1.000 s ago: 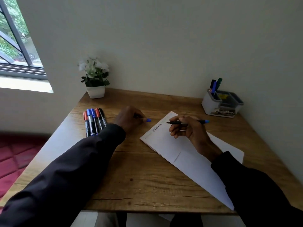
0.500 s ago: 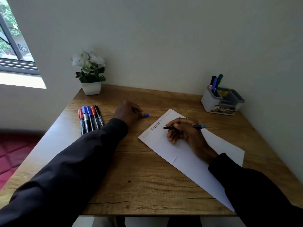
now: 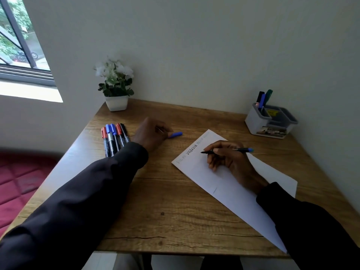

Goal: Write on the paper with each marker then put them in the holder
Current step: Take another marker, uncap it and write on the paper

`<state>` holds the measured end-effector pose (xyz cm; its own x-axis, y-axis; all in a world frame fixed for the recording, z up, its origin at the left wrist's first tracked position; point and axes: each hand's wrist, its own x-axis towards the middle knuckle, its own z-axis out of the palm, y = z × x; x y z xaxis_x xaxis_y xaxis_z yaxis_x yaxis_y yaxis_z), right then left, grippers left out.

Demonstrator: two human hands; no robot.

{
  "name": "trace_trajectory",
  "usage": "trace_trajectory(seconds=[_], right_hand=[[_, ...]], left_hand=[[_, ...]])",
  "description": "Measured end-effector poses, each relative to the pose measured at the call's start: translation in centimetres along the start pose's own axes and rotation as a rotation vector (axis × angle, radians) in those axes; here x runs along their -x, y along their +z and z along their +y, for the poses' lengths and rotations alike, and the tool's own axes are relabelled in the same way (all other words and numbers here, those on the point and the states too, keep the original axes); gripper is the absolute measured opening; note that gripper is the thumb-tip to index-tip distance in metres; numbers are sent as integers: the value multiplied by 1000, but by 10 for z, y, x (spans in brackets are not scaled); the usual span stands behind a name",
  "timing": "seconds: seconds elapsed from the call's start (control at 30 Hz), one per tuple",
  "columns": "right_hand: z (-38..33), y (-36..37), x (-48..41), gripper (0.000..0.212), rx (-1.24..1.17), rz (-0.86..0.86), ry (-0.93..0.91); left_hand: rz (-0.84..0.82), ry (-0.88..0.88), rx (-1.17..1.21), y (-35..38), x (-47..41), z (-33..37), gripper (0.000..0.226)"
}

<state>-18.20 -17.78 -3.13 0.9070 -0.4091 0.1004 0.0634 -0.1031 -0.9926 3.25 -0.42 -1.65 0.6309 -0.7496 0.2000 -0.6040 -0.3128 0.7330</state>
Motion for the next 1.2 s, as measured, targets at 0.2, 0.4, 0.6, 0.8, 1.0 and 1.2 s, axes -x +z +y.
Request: trace_trajectory(seconds=[0.2, 0.4, 0.6, 0.8, 1.0, 1.2], right_hand=[[-13, 14, -2, 12, 242, 5, -50], [-12, 42, -4, 7, 234, -6, -80], [-2, 48, 0, 5, 248, -90, -123], [3, 48, -3, 2, 324, -89, -162], [10, 49, -1, 4, 394, -35, -281], [8, 51, 2, 6, 577, 25, -177]], left_hand=[[-262, 144, 19, -5, 19, 6, 17], [-366, 138, 34, -3, 22, 5, 20], [-409, 117, 47, -2, 22, 3, 21], [-418, 107, 70, -1, 21, 4, 19], [-449, 108, 49, -2, 18, 1, 20], [-480, 116, 43, -3, 17, 0, 23]])
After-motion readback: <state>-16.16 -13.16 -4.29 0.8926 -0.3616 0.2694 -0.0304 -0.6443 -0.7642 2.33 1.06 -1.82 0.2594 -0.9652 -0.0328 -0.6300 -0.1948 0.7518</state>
